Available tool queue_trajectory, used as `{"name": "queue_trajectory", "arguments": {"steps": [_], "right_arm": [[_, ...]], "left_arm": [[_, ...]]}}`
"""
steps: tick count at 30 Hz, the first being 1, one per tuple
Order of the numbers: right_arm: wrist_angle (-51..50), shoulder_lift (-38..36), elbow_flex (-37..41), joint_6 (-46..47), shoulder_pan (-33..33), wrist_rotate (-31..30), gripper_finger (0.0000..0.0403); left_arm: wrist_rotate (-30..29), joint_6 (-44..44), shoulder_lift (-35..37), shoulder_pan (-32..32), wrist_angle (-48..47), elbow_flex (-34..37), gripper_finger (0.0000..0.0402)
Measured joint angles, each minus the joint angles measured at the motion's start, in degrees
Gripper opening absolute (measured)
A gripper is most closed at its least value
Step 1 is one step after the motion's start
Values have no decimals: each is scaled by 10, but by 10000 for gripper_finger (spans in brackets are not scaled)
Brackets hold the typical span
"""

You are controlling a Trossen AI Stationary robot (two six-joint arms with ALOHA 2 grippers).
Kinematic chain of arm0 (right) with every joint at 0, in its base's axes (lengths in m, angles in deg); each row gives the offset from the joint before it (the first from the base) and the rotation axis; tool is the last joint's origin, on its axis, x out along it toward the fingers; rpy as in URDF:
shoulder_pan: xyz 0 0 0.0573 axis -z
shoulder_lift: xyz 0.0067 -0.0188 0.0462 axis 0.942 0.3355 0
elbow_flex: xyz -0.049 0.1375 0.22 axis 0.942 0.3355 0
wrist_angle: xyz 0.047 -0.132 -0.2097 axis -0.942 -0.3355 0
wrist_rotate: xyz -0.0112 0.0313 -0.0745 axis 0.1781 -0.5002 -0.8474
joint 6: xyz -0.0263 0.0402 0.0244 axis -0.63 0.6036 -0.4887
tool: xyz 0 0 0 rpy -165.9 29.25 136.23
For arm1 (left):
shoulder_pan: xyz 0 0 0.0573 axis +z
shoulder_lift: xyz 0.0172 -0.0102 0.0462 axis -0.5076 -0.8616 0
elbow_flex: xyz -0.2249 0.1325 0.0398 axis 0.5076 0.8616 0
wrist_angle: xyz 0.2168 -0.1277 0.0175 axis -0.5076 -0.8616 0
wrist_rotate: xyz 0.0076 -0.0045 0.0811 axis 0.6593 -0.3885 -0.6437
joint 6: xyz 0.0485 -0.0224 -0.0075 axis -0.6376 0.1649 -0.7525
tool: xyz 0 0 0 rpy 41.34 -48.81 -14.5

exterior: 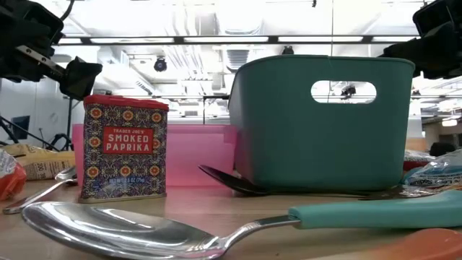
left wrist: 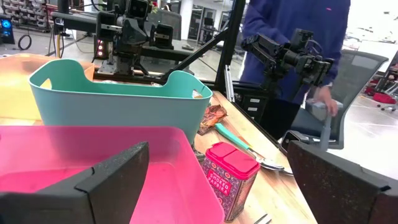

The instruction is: Pick & Place Food Item

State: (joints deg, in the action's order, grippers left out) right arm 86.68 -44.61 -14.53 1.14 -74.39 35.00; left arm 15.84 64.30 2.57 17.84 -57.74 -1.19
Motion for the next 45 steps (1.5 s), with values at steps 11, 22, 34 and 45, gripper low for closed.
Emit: {"name": "queue_trajectory", "arguments": {"steps": [11,22,34,45], "right_arm": [[0,0,0,0,0,0,24],[0,0,0,0,0,0,24],[58,0,0,62,0,-3,24],[94,0,-35,340,0,-239,24]], "left_arm": [[0,0,0,0,0,0,386],[0,0,0,0,0,0,386],[0,0,0,0,0,0,386],[0,0,0,0,0,0,386]]}}
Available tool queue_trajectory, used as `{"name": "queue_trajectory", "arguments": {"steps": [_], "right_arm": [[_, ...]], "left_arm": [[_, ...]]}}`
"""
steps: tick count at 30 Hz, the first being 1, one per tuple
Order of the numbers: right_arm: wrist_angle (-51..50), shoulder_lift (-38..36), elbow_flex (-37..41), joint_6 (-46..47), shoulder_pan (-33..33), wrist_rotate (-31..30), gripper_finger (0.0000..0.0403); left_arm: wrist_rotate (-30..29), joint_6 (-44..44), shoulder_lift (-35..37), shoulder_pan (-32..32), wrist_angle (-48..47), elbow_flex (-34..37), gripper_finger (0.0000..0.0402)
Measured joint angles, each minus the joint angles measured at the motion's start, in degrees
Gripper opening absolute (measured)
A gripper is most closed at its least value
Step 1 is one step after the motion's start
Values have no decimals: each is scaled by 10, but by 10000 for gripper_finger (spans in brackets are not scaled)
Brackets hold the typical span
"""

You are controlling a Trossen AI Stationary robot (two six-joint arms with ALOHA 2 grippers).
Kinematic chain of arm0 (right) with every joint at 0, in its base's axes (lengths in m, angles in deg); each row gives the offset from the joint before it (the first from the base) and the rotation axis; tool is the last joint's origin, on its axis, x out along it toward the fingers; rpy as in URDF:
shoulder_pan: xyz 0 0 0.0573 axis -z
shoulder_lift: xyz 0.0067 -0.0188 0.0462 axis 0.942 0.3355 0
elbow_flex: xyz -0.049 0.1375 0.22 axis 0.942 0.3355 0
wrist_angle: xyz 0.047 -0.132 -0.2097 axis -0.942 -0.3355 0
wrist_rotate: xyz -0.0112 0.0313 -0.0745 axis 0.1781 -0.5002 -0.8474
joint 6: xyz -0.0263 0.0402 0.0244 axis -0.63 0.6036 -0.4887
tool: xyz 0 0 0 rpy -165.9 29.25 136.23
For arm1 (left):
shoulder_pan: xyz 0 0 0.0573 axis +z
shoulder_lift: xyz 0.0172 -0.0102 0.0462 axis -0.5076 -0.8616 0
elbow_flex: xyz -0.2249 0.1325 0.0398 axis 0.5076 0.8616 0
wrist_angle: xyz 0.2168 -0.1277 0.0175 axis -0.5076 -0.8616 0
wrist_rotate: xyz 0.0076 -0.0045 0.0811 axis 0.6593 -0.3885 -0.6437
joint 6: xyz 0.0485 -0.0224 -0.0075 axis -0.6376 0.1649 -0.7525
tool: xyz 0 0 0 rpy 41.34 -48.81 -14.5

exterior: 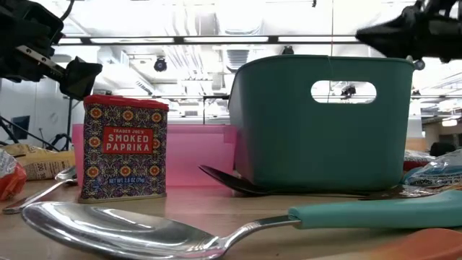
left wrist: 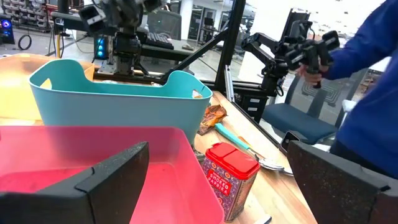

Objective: Pick & Place Food Item
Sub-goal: Put the red noodle pack into the orange bin

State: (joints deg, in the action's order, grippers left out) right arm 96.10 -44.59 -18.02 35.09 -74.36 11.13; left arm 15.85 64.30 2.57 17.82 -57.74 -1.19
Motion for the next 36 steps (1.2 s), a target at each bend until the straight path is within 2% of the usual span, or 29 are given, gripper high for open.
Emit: {"name": "queue_trajectory", "arguments": {"steps": [3,7,10,13,16,18,20,22,27,36], "right_arm": [[-36,0,-31,25,0,1,24],[-123,6,-78,105,0,2,24],[-180,17,-103,150,0,3,24],[-205,27,-119,177,0,5,24],[-213,33,-130,180,0,18,24],[-208,34,-137,179,0,17,24],[-207,34,-147,197,0,15,24],[-209,34,-157,208,0,15,24],[-219,38,-172,175,0,13,24],[-294,60,-175,256,0,8,24]], "left_arm": [[0,0,0,0,0,0,386],[0,-3,0,0,0,0,386],[0,-57,0,0,1,0,386],[-18,-95,0,0,78,0,386],[-91,-44,-1,3,120,-13,386],[-145,16,0,7,101,-35,386],[-164,66,-1,15,63,-56,386],[-161,94,-9,23,32,-69,386],[-147,126,-29,37,35,-105,386],[-34,130,-80,46,35,-177,386]]}}
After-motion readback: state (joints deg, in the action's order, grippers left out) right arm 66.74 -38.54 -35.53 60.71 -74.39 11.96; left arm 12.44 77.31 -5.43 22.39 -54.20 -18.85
